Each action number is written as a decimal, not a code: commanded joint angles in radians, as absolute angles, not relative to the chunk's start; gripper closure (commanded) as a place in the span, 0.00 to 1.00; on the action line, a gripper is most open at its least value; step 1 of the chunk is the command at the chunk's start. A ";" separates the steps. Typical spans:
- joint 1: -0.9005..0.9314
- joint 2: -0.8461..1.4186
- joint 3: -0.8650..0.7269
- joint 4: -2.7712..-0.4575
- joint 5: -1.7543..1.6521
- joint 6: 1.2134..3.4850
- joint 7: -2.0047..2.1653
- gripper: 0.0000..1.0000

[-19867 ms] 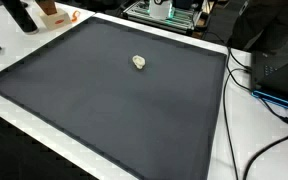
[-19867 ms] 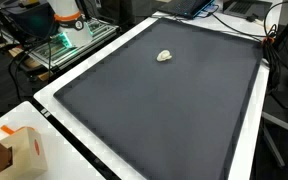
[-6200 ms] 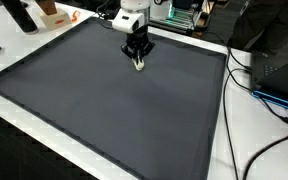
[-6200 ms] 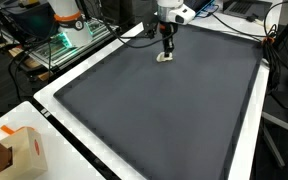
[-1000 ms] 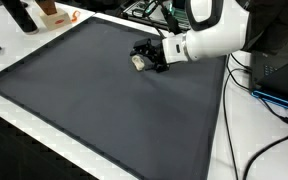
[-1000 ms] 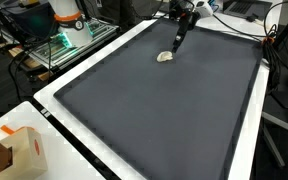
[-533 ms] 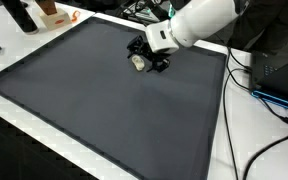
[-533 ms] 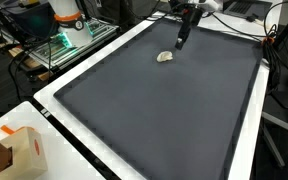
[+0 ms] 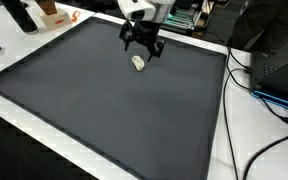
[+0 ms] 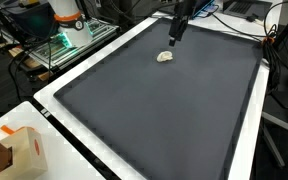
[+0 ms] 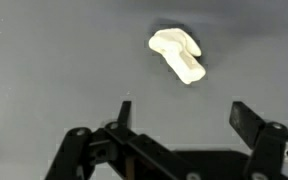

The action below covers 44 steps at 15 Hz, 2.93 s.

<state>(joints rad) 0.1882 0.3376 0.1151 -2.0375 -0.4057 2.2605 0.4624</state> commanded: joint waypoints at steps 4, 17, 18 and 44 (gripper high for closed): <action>0.034 0.140 0.126 -2.319 0.036 2.532 0.064 0.00; -0.183 0.160 0.123 -2.345 0.801 2.340 -0.814 0.00; -0.184 0.171 0.105 -2.340 0.818 2.311 -0.848 0.00; -0.170 0.615 0.062 -1.818 0.590 1.898 -1.000 0.00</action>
<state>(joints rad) -0.1756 0.5634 0.0533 -1.8929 0.6461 1.9400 -0.9832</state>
